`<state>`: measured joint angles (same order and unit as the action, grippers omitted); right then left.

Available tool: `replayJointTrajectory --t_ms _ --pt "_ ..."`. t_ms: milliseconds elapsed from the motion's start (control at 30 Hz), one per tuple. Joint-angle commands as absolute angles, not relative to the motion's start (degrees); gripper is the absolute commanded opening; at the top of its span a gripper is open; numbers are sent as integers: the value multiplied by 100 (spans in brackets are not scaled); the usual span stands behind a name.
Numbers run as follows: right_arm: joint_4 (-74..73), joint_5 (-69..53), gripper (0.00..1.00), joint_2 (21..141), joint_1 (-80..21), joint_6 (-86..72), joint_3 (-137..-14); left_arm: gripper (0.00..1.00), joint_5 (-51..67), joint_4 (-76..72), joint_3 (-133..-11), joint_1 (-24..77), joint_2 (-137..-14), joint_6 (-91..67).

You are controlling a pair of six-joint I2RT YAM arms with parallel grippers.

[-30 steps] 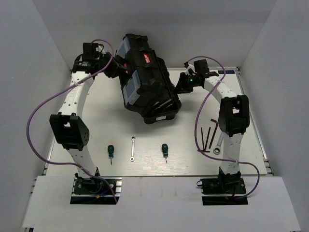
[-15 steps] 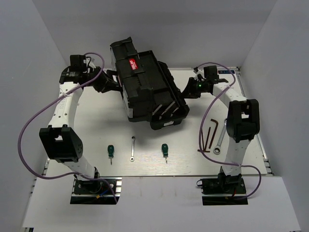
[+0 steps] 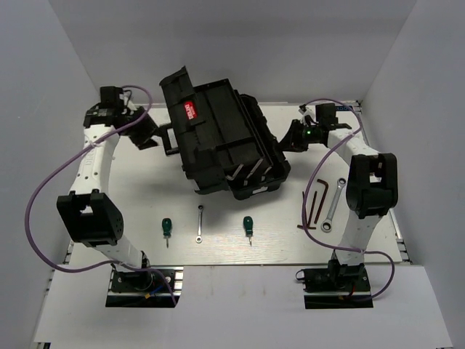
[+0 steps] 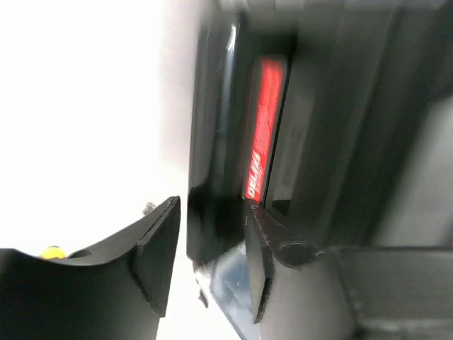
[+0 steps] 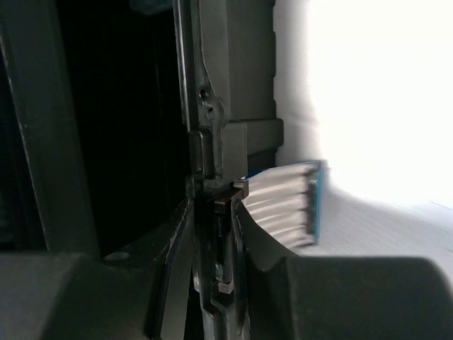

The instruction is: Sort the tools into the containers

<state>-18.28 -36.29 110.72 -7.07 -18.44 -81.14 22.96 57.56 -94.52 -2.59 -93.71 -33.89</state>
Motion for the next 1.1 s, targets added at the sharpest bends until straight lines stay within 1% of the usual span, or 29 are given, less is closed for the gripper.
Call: replayJointTrajectory --t_ms 0,33,67,100,133,167,233,400,467,500,600,633,667,733,800,833,933,967,1067 --pt "-2224 -2065 0 11074 141 -1555 -7901 57 1230 5572 -9536 -914 -8701 -3305" --pt "-2224 -2092 0 11083 141 -1564 -7893 60 1230 5572 -9536 -914 -8701 -3305" --pt "-2224 -2109 0 11092 141 -1564 -7893 65 1230 5572 -9597 -914 -8701 -3305" --pt "-2215 -2153 0 11100 141 -1591 -7884 67 1230 5572 -9650 -914 -8771 -3305" --pt "-2206 -2249 0 11118 141 -1608 -7884 72 1178 5668 -9798 -914 -8832 -3305" --pt "-2197 -2328 0 11127 141 -1661 -7866 75 1099 5756 -9904 -914 -8833 -3305" --pt "-2162 -2408 0 11162 123 -1723 -7857 75 1046 6028 -10246 -914 -8903 -3305" --pt "-2118 -2601 0 11381 88 -2134 -8111 75 1063 6345 -10503 -809 -8763 -3138" --pt "-2075 -2767 0 11557 79 -2389 -8243 70 1431 6477 -10311 -730 -8710 -3006" --pt "-2092 -2856 0 11601 62 -2591 -8270 63 1546 6478 -10022 -730 -8614 -3006" --pt "-1952 -3145 0 11733 26 -3048 -8358 52 1547 6530 -9416 -607 -8201 -2944" --pt "-1882 -3199 0 11751 -200 -3111 -8376 44 1486 6600 -9317 -606 -8113 -2857" --pt "-1855 -3251 0 11751 -289 -3224 -8367 41 1485 6670 -9203 -537 -7964 -2787" --pt "-1828 -3384 0 11733 -448 -3313 -8402 38 1564 6723 -8650 -475 -7805 -2786" --pt "-1863 -3410 0 11768 -640 -3287 -8446 38 1652 6654 -8098 -335 -7552 -2786" --pt "-1889 -3410 0 11708 -685 -3270 -8490 46 1652 6575 -7947 -334 -7445 -2856" --pt "-1986 -3331 0 11716 -791 -3103 -8499 56 1652 6328 -7787 -229 -7277 -2997" --pt "-2039 -3331 0 11707 -791 -3024 -8473 63 1652 6328 -7787 -176 -7277 -2997" --pt "-2092 -3287 0 11628 -817 -2831 -8307 67 1521 6328 -7962 -45 -7470 -2927"
